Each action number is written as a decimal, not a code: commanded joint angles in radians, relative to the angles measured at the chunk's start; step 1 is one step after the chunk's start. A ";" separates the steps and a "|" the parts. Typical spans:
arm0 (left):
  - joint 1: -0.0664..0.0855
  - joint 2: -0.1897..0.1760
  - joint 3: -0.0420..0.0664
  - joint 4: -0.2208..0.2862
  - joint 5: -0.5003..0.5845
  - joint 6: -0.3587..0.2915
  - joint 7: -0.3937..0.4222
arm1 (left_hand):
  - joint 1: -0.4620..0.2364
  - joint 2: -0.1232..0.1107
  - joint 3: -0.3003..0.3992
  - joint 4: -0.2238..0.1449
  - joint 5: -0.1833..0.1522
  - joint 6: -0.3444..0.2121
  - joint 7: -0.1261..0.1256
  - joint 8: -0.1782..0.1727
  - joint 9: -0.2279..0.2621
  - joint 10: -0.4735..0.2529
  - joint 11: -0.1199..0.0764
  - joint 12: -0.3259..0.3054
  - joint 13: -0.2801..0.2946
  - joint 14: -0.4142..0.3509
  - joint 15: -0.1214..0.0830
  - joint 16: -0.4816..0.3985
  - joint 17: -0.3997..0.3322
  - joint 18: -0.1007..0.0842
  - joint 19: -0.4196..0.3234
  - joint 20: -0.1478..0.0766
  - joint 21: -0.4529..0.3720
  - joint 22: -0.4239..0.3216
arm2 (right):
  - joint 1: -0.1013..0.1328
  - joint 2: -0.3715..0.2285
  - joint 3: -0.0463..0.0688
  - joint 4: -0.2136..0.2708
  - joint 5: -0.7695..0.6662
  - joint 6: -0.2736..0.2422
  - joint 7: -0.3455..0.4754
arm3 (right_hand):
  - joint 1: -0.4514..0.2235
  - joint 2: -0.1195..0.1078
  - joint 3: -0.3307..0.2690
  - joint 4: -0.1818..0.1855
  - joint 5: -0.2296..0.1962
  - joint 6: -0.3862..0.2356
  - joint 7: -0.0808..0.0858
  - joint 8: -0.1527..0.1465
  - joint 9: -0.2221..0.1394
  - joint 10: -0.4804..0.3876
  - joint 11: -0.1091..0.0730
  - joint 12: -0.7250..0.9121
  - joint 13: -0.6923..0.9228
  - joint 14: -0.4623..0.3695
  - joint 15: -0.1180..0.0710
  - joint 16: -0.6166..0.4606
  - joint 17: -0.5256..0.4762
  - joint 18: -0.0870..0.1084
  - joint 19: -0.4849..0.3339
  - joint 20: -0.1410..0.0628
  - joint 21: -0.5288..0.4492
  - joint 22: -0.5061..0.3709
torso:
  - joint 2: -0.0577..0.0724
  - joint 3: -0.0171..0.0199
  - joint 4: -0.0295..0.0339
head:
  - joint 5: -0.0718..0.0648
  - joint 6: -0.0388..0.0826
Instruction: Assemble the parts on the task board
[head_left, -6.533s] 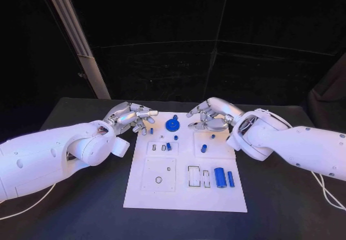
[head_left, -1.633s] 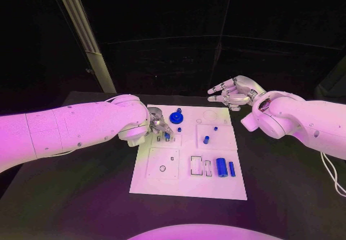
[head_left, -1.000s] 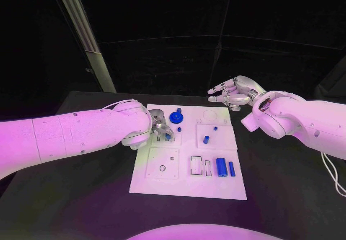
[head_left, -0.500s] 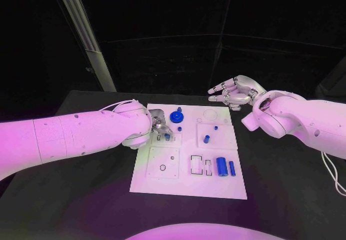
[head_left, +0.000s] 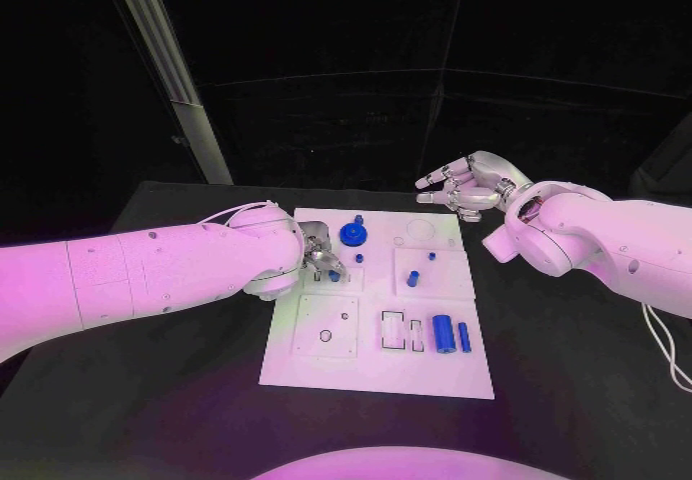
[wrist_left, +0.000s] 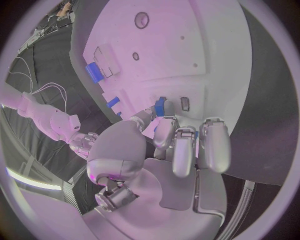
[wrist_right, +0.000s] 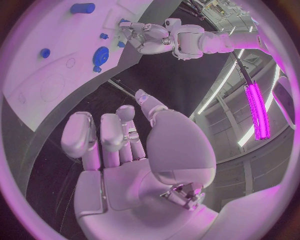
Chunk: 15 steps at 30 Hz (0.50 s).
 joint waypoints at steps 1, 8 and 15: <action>0.000 0.000 0.000 0.003 -0.009 0.026 -0.005 | 0.003 0.005 0.210 -0.204 0.000 0.007 -0.001 0.006 0.001 0.005 -0.001 0.000 0.067 0.098 0.001 0.004 0.224 -0.021 0.008 -0.002 0.007 0.027 | 0.002 0.001 0.001 0.001 -0.001 0.010 0.006 | -0.011 0.000 0.000 -0.006 0.005 -0.001 0.000 -0.001 0.001 0.001 0.000 -0.005 -0.001 0.009 0.000 -0.004 0.000 0.013 0.001 -0.003 -0.006 -0.001 | 0.000 0.0000 -0.0005 | 0.001 0.000; -0.001 0.000 0.000 0.001 -0.007 0.036 -0.008 | 0.001 0.002 0.212 -0.204 0.001 0.008 -0.001 0.007 0.001 0.006 -0.001 -0.001 0.067 0.098 0.001 0.004 0.224 -0.021 0.008 -0.002 0.007 0.028 | 0.002 0.001 0.001 0.001 -0.001 0.011 0.006 | -0.011 0.000 0.000 -0.006 0.005 -0.001 0.000 -0.001 0.001 0.001 0.000 -0.005 -0.001 0.009 0.000 -0.004 0.000 0.013 0.001 -0.003 -0.006 -0.001 | 0.000 -0.0001 -0.0003 | 0.000 0.001; -0.002 0.000 0.000 -0.003 -0.002 0.041 -0.009 | -0.010 -0.008 0.215 -0.199 0.004 0.010 -0.001 0.010 -0.002 0.007 -0.001 -0.002 0.066 0.098 0.002 0.004 0.225 -0.021 0.008 -0.002 0.007 0.029 | 0.002 0.000 0.001 0.001 -0.001 0.011 0.006 | -0.013 0.000 0.000 -0.005 0.005 -0.001 0.000 -0.001 0.001 0.001 0.000 -0.005 -0.002 0.009 0.000 -0.005 0.000 0.013 0.001 -0.003 -0.007 -0.002 | 0.001 -0.0002 -0.0004 | -0.001 -0.001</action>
